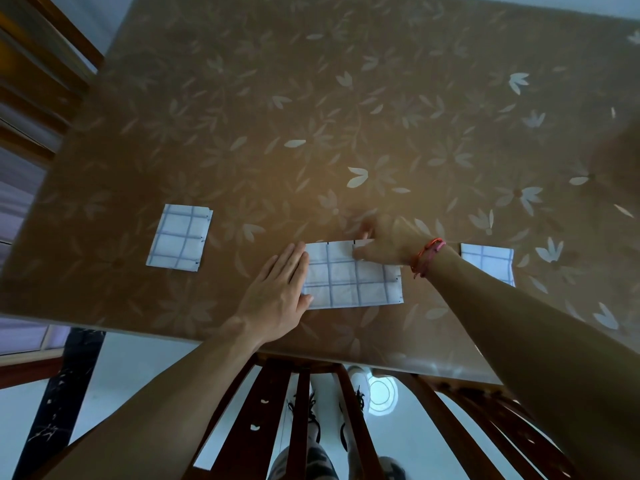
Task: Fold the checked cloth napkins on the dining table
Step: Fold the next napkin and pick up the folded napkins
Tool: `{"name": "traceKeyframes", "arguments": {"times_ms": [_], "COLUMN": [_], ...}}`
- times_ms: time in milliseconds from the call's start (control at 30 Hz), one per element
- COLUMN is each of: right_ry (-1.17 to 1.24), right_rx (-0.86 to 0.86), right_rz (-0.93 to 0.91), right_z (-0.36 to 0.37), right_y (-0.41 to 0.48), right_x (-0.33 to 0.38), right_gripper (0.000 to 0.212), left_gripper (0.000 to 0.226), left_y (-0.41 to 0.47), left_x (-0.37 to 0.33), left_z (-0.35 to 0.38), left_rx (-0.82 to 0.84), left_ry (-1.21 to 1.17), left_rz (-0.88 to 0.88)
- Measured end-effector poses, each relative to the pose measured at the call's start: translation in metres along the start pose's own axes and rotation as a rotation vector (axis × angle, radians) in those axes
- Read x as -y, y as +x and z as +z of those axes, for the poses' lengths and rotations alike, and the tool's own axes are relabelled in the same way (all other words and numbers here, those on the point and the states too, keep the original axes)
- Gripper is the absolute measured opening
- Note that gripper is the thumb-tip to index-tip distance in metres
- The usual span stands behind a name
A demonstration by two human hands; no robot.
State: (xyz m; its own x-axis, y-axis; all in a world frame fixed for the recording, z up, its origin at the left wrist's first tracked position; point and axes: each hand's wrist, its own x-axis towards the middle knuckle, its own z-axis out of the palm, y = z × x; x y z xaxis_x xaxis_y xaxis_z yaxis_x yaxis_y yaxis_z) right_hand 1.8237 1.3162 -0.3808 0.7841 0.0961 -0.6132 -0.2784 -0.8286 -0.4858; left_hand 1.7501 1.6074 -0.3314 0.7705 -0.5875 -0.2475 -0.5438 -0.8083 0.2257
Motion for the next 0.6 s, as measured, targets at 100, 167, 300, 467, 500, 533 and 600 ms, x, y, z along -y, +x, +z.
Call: {"name": "traceKeyframes", "arguments": {"times_ms": [100, 167, 300, 467, 500, 533, 600], "right_ry": [-0.153, -0.101, -0.079, 0.168, 0.248, 0.349, 0.554], "right_rx": [-0.062, -0.027, -0.054, -0.188, -0.227, -0.256, -0.296], "right_rz": [-0.016, 0.021, 0.058, 0.086, 0.110, 0.141, 0.212], "right_z": [-0.040, -0.035, -0.039, -0.035, -0.033, -0.029, -0.018], "right_y": [-0.067, -0.066, -0.079, -0.093, -0.097, -0.102, -0.114], "right_x": [0.090, 0.079, 0.080, 0.060, 0.056, 0.051, 0.042], "right_gripper": [0.030, 0.028, 0.003, 0.011, 0.013, 0.013, 0.009], "left_gripper": [0.073, 0.073, 0.074, 0.069, 0.068, 0.067, 0.068], "left_y": [0.000, -0.001, 0.001, 0.002, 0.002, 0.001, -0.002], "left_x": [-0.001, -0.002, -0.004, -0.020, -0.025, -0.030, -0.039], "left_z": [-0.002, -0.004, -0.009, -0.017, -0.018, -0.018, -0.014], "left_rx": [-0.003, -0.017, -0.032, -0.122, -0.145, -0.166, -0.193], "left_ry": [-0.009, -0.016, -0.055, -0.114, -0.121, -0.127, -0.140], "left_rz": [0.006, 0.012, 0.008, 0.017, 0.030, 0.049, 0.091]}}
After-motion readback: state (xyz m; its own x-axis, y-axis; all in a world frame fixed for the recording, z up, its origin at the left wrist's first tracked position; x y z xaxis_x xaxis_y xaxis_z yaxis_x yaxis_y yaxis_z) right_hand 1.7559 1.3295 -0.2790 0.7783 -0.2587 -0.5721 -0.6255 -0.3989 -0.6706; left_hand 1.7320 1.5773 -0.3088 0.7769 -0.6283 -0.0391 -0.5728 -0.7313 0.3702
